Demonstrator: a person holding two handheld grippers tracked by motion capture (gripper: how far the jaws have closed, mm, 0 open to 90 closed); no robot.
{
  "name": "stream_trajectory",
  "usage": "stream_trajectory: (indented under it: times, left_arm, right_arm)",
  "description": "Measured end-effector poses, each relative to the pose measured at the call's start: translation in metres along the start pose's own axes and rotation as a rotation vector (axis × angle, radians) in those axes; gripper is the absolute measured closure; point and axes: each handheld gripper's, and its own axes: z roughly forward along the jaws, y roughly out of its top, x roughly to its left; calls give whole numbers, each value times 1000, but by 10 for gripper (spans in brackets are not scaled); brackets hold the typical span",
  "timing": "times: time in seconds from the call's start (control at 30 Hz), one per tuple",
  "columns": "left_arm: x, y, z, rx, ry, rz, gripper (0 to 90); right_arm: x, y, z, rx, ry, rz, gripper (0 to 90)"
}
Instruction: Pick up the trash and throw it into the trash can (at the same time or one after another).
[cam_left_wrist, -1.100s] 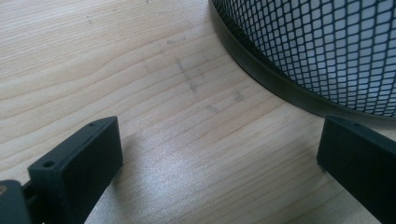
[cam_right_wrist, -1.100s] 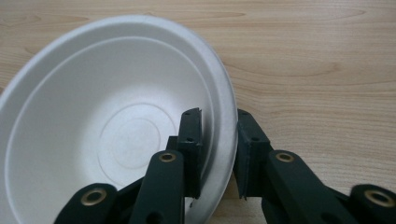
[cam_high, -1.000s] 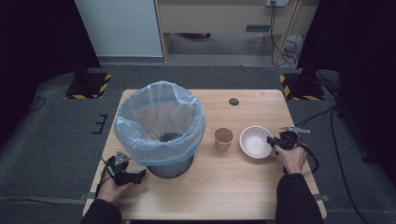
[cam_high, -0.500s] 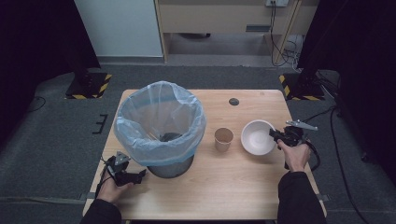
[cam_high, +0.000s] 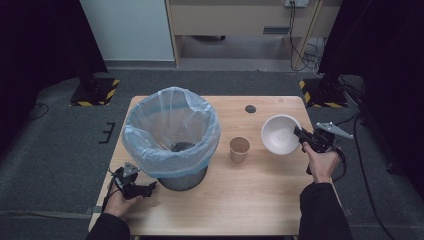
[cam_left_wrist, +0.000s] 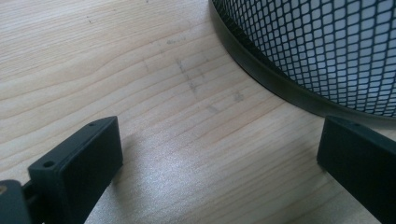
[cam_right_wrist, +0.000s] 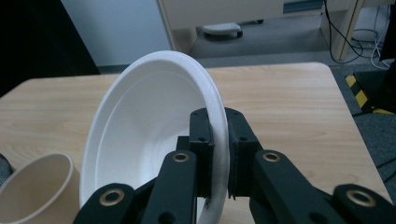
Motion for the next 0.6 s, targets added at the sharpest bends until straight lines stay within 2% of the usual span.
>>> stream_trajectory:
  times: [0.27, 0.33, 0.4, 0.47, 0.6]
  left_arm:
    - [0, 0, 0, -1, -1, 0, 0]
    - [0, 0, 0, -1, 0, 0, 0]
    - [0, 0, 0, 0, 0, 0, 0]
    - [0, 0, 0, 0, 0, 0, 0]
    - [0, 0, 0, 0, 0, 0, 0]
  right_arm:
    - [6, 12, -10, -72, 20, 9, 834]
    - [9, 19, -16, -114, 36, 14, 835]
    - [10, 21, -17, -123, 39, 16, 835]
    - [13, 29, -25, -167, 54, 20, 835]
    - [17, 37, -32, -206, 72, 24, 835]
